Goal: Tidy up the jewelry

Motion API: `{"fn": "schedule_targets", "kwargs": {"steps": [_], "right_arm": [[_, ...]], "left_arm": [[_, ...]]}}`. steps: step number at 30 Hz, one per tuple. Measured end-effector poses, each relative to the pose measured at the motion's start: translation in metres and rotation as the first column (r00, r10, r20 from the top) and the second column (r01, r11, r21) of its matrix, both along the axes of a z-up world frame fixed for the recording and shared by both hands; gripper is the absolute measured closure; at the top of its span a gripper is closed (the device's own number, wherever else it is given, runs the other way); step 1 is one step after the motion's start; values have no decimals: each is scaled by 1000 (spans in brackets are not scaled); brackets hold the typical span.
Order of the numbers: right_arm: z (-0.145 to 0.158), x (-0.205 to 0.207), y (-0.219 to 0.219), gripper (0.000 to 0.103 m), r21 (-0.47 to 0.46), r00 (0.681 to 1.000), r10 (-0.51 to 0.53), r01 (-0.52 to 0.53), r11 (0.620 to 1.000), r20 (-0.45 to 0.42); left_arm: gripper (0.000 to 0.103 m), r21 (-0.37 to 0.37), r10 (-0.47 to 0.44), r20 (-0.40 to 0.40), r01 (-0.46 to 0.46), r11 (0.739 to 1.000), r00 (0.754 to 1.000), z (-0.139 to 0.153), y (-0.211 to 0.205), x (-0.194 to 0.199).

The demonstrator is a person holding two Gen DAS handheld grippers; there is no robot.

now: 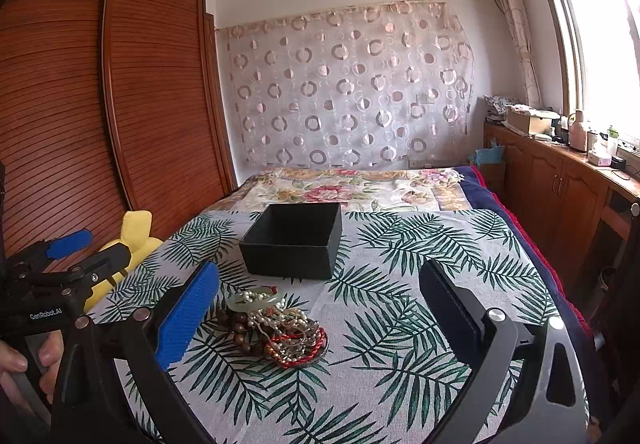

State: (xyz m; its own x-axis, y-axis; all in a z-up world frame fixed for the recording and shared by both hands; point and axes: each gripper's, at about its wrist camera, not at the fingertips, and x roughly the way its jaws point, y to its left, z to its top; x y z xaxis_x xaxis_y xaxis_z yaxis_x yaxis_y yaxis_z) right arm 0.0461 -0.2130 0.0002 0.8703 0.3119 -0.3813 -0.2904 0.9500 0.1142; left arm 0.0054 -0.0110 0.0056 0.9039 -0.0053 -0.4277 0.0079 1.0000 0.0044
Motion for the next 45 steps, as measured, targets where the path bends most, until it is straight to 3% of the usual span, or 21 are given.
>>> {"fn": "schedule_targets", "kwargs": {"steps": [32, 45], "right_arm": [[1, -1, -1, 2, 2, 1000, 2, -2, 1000, -4], [-25, 12, 4, 5, 4, 997, 47, -47, 999, -69]], "left_arm": [[7, -6, -4, 4, 4, 1000, 1000, 5, 4, -8], [7, -32, -36, -65, 34, 999, 997, -25, 10, 5]]}}
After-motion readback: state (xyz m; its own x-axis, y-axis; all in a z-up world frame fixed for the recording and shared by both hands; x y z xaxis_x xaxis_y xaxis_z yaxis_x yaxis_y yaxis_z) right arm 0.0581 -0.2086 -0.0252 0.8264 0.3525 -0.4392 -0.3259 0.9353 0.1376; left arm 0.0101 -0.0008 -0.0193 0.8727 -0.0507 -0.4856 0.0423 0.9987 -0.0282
